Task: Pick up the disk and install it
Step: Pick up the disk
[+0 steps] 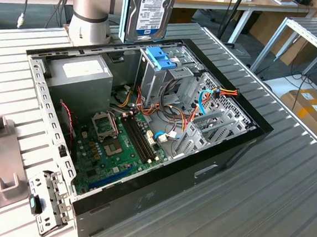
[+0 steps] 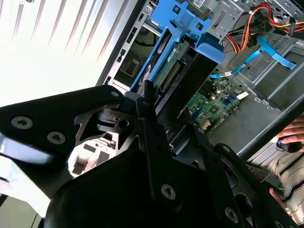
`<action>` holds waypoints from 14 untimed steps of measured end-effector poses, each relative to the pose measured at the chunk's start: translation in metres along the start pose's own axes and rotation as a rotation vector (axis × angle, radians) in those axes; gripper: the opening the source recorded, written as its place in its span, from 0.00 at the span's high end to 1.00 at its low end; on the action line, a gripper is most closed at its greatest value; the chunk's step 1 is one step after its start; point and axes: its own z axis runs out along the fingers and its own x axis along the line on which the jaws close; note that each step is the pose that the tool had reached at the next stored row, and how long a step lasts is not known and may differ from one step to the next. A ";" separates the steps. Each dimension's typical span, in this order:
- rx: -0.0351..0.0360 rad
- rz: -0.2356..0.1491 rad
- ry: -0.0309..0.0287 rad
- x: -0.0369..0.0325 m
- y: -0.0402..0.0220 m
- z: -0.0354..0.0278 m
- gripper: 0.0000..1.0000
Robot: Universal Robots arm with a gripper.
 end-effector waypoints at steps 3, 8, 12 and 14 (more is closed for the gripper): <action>0.0000 0.000 0.0000 0.0000 -0.0014 0.0000 0.65; 0.0000 0.000 0.0000 0.0000 -0.0046 0.0001 0.65; 0.0000 0.000 0.0000 0.0001 -0.0072 0.0001 0.65; 0.0000 0.000 0.0000 0.0001 -0.0082 0.0001 0.65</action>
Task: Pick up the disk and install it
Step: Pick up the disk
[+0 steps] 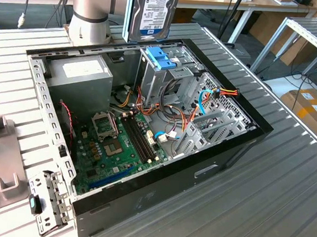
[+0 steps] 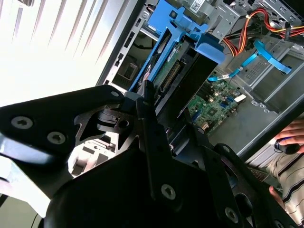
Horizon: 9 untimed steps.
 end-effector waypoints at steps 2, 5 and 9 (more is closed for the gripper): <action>0.0000 0.000 0.0000 0.0000 -0.0010 0.0000 0.65; 0.0000 0.000 0.0000 0.0000 -0.0029 0.0000 0.65; 0.0000 0.000 0.0000 0.0001 -0.0082 0.0001 0.65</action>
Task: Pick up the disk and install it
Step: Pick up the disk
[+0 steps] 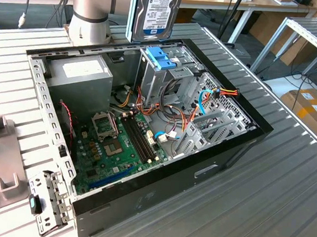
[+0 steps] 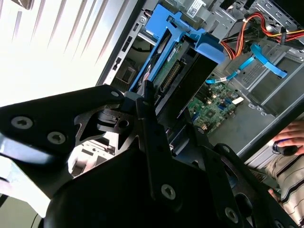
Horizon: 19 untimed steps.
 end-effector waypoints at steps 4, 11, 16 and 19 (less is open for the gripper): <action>0.0000 0.000 0.0000 0.0000 -0.0027 0.0000 0.65; 0.0000 0.000 0.0000 0.0000 -0.0036 0.0000 0.65; 0.0000 0.000 0.0000 0.0000 -0.0042 0.0001 0.65; 0.0000 0.000 0.0000 0.0001 -0.0069 0.0001 0.65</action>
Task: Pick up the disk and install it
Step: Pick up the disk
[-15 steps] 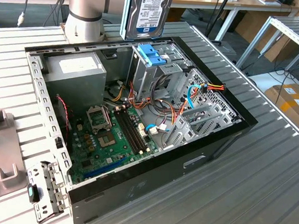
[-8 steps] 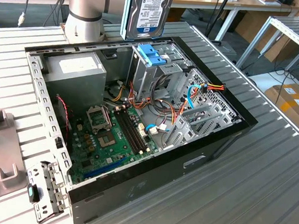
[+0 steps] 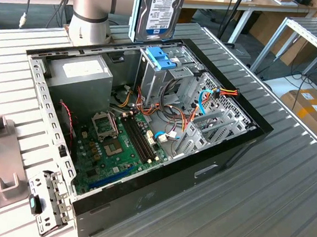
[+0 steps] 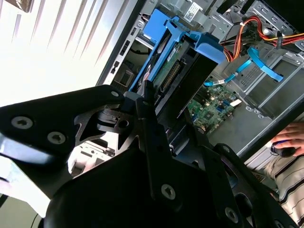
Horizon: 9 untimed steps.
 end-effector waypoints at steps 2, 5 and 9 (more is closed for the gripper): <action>0.0001 0.000 0.0000 0.0001 -0.0029 0.0001 0.65; 0.0000 0.000 0.0000 0.0001 -0.0098 0.0001 0.65; 0.0000 0.000 0.0001 0.0002 -0.0181 0.0002 0.65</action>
